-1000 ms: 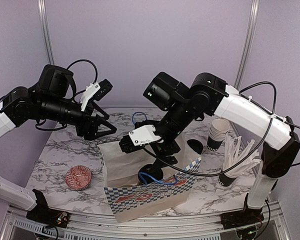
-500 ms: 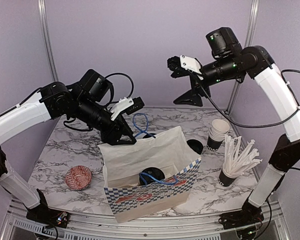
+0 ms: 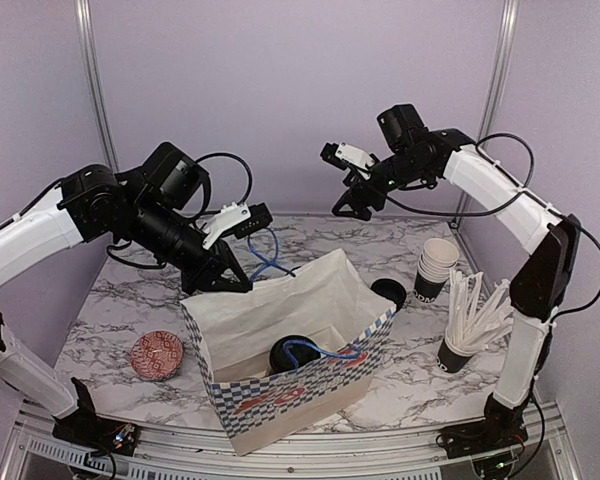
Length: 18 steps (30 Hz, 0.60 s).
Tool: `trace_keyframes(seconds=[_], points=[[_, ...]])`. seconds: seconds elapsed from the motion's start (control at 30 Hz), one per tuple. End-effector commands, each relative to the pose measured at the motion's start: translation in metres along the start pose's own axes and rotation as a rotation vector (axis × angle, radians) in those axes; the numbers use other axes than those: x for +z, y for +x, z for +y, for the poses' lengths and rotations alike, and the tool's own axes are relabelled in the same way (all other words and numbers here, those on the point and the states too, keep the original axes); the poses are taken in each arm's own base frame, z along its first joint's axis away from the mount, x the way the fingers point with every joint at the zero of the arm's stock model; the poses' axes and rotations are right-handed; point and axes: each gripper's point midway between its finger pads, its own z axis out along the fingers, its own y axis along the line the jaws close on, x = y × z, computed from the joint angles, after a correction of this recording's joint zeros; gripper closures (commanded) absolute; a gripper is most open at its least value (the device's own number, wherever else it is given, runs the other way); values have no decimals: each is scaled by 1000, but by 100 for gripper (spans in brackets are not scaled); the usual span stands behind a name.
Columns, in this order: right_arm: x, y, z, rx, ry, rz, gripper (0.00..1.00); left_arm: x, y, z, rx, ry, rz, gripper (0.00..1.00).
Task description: Pack the takeout coffee
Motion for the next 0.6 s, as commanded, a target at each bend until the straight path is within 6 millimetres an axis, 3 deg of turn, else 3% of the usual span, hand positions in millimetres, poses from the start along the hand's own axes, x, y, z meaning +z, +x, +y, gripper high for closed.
trace_keyframes(seconds=[0.0, 0.3, 0.43, 0.57], points=[[15, -6, -9, 78, 14, -16, 14, -28, 17, 0, -45, -67, 13, 100], [50, 15, 8, 86, -43, 59, 16, -61, 49, 31, -151, -216, 52, 100], [63, 18, 15, 74, -67, 76, 13, -63, 57, 37, -190, -246, 76, 100], [82, 12, 37, 50, -136, 79, 11, -61, 62, 39, -202, -250, 102, 100]])
